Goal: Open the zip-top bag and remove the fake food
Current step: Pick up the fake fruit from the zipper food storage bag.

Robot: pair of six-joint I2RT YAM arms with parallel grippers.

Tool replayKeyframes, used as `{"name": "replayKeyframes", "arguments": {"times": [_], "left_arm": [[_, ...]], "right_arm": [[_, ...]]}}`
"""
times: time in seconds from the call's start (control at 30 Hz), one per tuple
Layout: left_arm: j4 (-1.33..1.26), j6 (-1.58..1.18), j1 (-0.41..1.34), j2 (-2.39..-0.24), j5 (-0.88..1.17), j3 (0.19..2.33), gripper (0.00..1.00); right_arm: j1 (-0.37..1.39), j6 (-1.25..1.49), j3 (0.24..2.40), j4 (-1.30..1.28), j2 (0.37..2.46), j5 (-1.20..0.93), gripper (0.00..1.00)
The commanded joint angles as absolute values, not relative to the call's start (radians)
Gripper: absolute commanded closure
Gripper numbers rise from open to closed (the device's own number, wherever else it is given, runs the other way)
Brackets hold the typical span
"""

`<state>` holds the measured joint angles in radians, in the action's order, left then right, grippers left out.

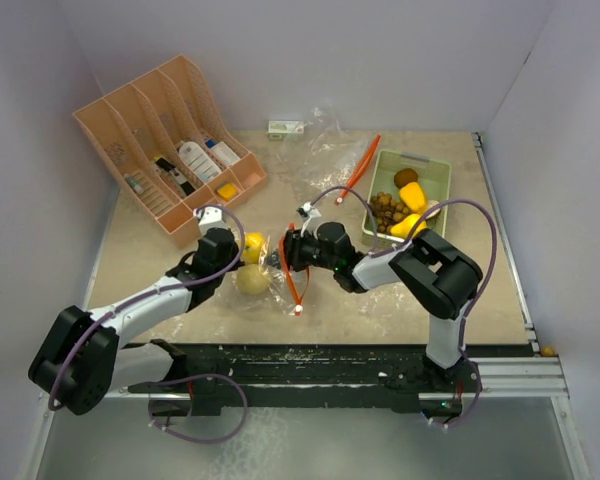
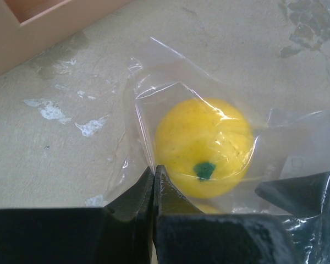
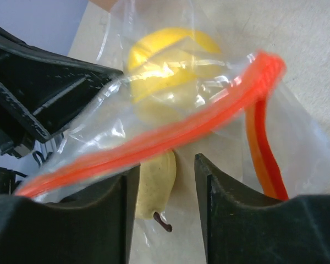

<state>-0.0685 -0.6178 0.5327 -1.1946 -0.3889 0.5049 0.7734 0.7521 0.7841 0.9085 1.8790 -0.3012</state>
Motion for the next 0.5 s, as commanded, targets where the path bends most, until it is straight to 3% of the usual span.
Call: {"name": "replayKeyframes", "arguments": {"times": [0.0,0.07,0.13,0.3,0.47], "left_arm": [[-0.054,-0.621,0.532,-1.177,-0.428,0.492,1.00],[-0.058,-0.620,0.532,-1.189,-0.432,0.491,1.00],[-0.068,-0.618,0.531,-1.208,-0.427,0.496,1.00],[-0.083,-0.611,0.532,-1.231,-0.430,0.505,1.00],[-0.084,-0.583,0.528,-1.243,-0.445,0.519,1.00]], "right_arm": [[0.781,0.791,0.806,0.999,1.903,-0.362,0.47],[0.782,0.792,0.799,0.998,1.908,-0.364,0.39],[0.781,0.798,0.780,1.013,1.909,-0.372,0.38],[0.781,0.816,0.697,1.093,1.893,-0.392,0.49],[0.781,0.836,0.652,1.147,1.899,-0.406,0.52]]}}
